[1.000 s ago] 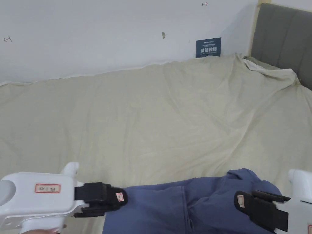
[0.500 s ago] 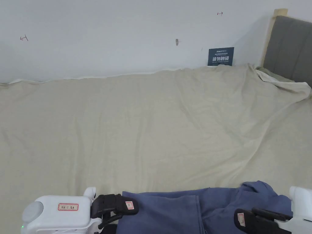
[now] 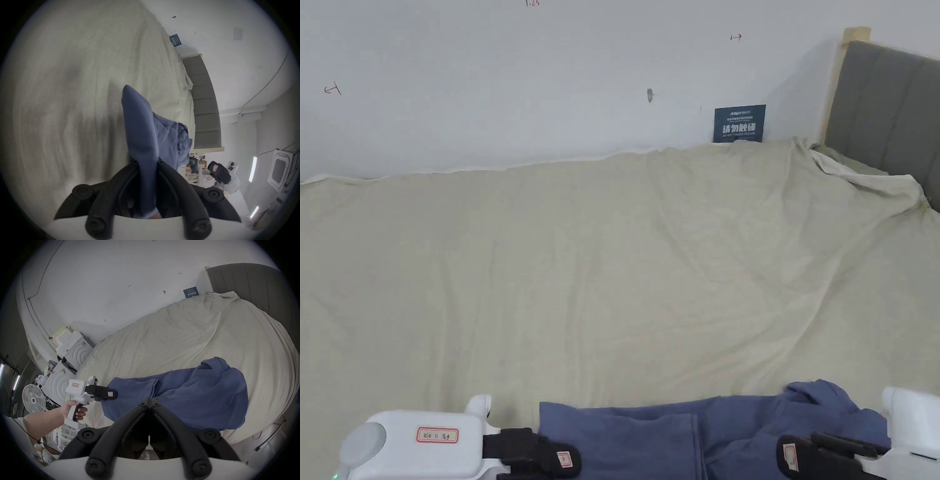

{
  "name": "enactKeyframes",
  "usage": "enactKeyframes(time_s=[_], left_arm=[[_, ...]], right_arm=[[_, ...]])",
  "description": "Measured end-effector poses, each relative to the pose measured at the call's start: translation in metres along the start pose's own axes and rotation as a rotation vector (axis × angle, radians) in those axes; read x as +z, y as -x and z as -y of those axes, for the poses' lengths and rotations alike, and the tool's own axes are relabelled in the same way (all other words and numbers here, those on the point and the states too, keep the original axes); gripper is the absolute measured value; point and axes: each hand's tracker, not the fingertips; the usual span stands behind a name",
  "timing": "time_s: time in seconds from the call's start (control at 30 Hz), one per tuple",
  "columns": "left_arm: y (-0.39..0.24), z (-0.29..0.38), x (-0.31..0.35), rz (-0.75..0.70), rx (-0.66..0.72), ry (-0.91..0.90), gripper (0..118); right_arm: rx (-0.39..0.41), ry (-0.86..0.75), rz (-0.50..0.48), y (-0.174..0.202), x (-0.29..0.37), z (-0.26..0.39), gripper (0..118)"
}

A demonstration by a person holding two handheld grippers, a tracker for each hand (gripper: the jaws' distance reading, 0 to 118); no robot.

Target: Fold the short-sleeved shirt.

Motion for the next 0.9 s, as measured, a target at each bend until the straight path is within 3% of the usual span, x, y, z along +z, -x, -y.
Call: enactKeyframes(time_s=[0.17, 0.37, 0.43, 0.57, 0.73, 0.9], left_arm=[[-0.045, 0.001, 0.037, -0.201, -0.207, -0.057, 10], [-0.086, 0.007, 0.096, -0.733, -0.33, -0.135, 10], [-0.097, 0.016, 0.101, -0.849, -0.363, -0.147, 10], [-0.118, 0.026, 0.077, -0.835, -0.36, -0.126, 10], [-0.154, 0.024, 0.005, -0.613, -0.383, -0.013, 10], [-0.177, 0.023, -0.085, -0.484, -0.355, 0.117, 10]], right_arm=[[0.02, -0.004, 0.001, 0.004, 0.008, -0.006, 0], [0.034, -0.027, -0.019, 0.007, 0.008, -0.013, 0], [0.027, -0.031, -0.033, 0.006, 0.005, -0.013, 0], [0.022, -0.028, -0.05, 0.009, 0.0, -0.01, 0], [-0.001, -0.022, -0.083, 0.009, 0.001, -0.003, 0], [0.005, -0.037, -0.076, 0.005, 0.014, 0.002, 0]])
